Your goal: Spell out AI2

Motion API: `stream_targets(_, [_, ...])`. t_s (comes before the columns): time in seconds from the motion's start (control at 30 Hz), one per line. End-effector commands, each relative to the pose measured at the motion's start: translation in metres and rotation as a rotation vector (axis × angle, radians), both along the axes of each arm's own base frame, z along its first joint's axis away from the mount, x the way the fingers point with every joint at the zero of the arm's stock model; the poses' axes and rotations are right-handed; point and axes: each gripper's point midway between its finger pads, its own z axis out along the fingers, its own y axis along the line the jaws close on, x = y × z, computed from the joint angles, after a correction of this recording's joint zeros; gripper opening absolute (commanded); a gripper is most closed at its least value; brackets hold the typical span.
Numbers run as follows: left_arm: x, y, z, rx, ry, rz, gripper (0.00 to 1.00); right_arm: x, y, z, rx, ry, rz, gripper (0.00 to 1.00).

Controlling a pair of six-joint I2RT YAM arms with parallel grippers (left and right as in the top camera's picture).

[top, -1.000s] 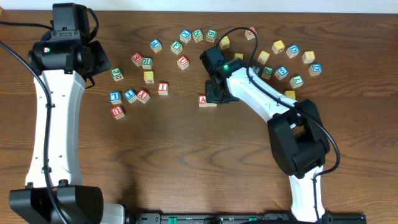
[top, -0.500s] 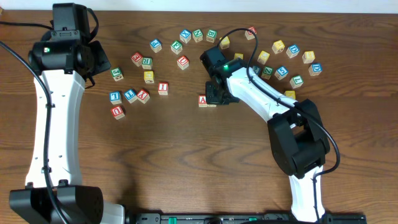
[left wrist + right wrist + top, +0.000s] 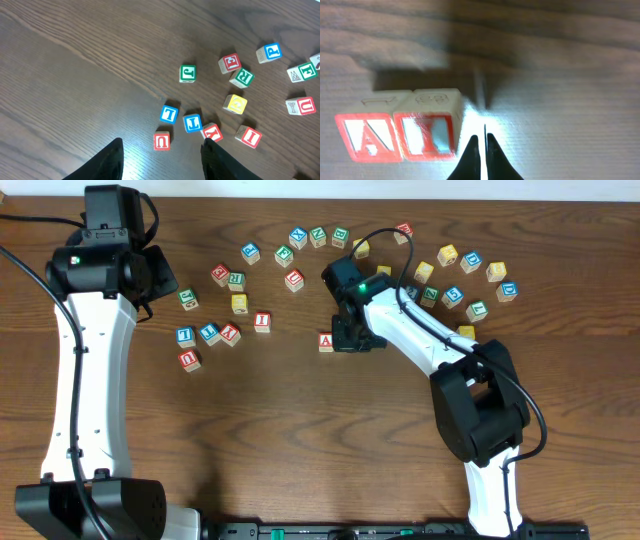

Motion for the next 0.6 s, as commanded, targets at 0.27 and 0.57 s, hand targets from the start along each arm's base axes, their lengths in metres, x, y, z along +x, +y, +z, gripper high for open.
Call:
stream_targets(0.27, [-0.002, 0.000, -0.009, -0.006, 0.033, 0.005, 0.49, 0.068, -0.063, 0.130, 0.018, -0.240, -0.081, 0.21])
stream_targets(0.57, [-0.001, -0.009, -0.011, -0.049, 0.030, -0.021, 0.49, 0.094, -0.133, 0.138, 0.003, -0.266, -0.190, 0.37])
